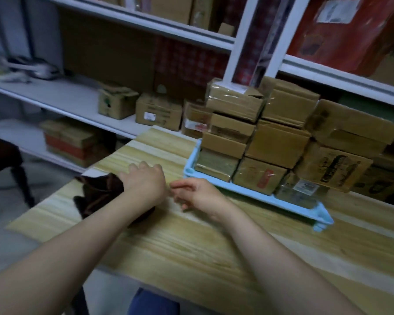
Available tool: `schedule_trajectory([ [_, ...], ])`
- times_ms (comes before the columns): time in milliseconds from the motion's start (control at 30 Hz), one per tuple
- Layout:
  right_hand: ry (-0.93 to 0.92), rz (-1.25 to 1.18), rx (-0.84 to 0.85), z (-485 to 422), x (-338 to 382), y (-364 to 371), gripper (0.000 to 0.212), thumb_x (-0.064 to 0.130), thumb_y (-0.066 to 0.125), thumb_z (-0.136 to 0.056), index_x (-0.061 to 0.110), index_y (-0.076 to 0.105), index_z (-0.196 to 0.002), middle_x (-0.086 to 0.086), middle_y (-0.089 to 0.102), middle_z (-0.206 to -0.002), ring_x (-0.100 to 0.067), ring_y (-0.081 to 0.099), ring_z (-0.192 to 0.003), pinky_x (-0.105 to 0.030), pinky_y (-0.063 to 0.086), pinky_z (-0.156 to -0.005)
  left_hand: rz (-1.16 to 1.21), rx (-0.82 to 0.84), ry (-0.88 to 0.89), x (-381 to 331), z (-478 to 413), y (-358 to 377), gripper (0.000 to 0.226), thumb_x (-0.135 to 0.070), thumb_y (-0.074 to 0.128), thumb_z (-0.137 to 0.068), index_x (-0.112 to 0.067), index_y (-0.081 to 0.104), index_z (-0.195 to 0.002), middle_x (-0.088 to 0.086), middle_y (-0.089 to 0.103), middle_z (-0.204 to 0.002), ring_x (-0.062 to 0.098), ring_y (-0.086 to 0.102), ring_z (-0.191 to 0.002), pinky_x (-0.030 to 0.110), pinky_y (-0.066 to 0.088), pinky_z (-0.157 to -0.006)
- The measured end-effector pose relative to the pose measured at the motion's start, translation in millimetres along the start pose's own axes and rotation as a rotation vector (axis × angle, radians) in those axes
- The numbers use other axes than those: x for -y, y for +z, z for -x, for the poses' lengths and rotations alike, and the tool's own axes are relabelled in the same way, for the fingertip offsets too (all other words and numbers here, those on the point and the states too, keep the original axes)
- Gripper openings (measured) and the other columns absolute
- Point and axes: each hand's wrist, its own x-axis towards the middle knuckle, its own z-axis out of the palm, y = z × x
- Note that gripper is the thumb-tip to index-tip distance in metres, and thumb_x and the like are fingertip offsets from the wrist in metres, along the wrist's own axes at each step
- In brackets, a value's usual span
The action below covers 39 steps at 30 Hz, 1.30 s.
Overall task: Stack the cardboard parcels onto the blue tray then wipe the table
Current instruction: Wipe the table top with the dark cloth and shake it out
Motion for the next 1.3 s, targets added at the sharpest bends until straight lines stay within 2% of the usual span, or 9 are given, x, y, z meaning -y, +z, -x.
schedule_trajectory([
  [133,-0.099,0.181,0.294,-8.6,14.0,35.7,0.036,0.008,0.068,-0.091,0.025,0.057,-0.121,0.005,0.066,-0.106,0.0,0.061,-0.087,-0.014,0.047,-0.078,0.169,0.043,-0.029,29.8,-4.6,-5.0,0.042,-0.03,0.058,-0.089,-0.021,0.047,-0.129,0.014,0.043,-0.133,0.036,0.041,-0.126,0.052,0.04,-0.101],
  [267,-0.211,0.463,-0.004,-23.0,15.6,49.2,0.017,0.012,0.064,-0.092,0.011,0.07,-0.109,-0.002,0.068,-0.095,-0.012,0.059,-0.086,-0.028,0.045,-0.079,0.343,-0.055,0.004,47.5,-11.4,-5.4,0.036,-0.039,0.039,-0.098,-0.019,0.051,-0.126,0.015,0.051,-0.127,0.036,0.049,-0.117,0.05,0.044,-0.097],
  [400,-0.046,0.029,-0.249,-31.0,21.5,38.9,0.017,0.012,0.052,-0.101,0.021,0.067,-0.102,-0.006,0.071,-0.108,-0.024,0.066,-0.098,-0.039,0.053,-0.092,0.524,-0.159,0.024,52.3,-17.5,-7.6,0.051,-0.06,0.037,-0.094,-0.024,0.051,-0.127,0.012,0.055,-0.129,0.035,0.049,-0.121,0.05,0.043,-0.099],
  [500,0.056,-0.401,-0.185,-28.7,31.7,22.4,0.023,0.014,0.041,-0.106,0.023,0.063,-0.103,-0.006,0.07,-0.108,-0.025,0.067,-0.097,-0.047,0.055,-0.084,0.551,-0.167,0.094,52.6,-18.3,-6.9,0.051,-0.055,0.049,-0.092,-0.023,0.049,-0.132,0.011,0.055,-0.128,0.033,0.051,-0.12,0.042,0.044,-0.097],
  [600,0.055,-0.488,-0.159,-25.7,38.5,15.1,0.025,0.017,0.038,-0.107,0.022,0.062,-0.11,-0.006,0.071,-0.106,-0.024,0.067,-0.096,-0.044,0.057,-0.08,0.586,-0.168,0.153,47.1,-18.5,-7.8,0.034,-0.044,0.055,-0.094,-0.019,0.056,-0.116,0.008,0.065,-0.113,0.029,0.06,-0.105,0.032,0.044,-0.078],
  [700,-0.02,-0.229,-0.337,-31.7,45.7,12.9,0.028,0.021,0.044,-0.106,0.014,0.062,-0.125,-0.007,0.07,-0.112,-0.026,0.067,-0.105,-0.037,0.054,-0.086,0.622,-0.259,0.148,42.5,-23.4,-17.0,0.022,-0.038,0.052,-0.096,-0.018,0.057,-0.104,0.007,0.067,-0.1,0.03,0.062,-0.095,0.035,0.046,-0.071],
  [833,-0.303,0.42,-0.506,-45.7,52.4,6.7,0.041,0.028,0.044,-0.104,0.018,0.045,-0.145,-0.007,0.05,-0.145,-0.027,0.045,-0.135,-0.03,0.036,-0.105,0.638,-0.387,0.059,48.5,-39.6,-24.5,0.033,-0.024,0.046,-0.099,-0.024,0.051,-0.132,0.009,0.058,-0.124,0.031,0.053,-0.115,0.04,0.045,-0.084],
  [1000,-0.161,1.287,0.009,-56.0,23.7,31.2,0.07,0.062,0.034,-0.098,0.037,0.007,-0.158,0.0,-0.004,-0.168,-0.027,-0.006,-0.153,-0.046,-0.004,-0.123,0.402,-0.154,-0.011,66.4,-61.3,-3.8,0.052,-0.026,0.051,-0.095,-0.026,0.037,-0.146,0.014,0.043,-0.143,0.033,0.042,-0.129,0.045,0.044,-0.098],
  [1300,0.169,1.21,0.062,-150.0,22.3,66.1,0.072,0.061,0.019,-0.1,0.029,-0.011,-0.158,-0.009,-0.027,-0.163,-0.04,-0.022,-0.149,-0.054,-0.007,-0.121,0.402,-0.087,-0.005,77.5,-123.8,14.8,0.054,-0.024,0.046,-0.097,-0.018,0.033,-0.149,0.013,0.038,-0.148,0.031,0.037,-0.135,0.041,0.036,-0.108],
])
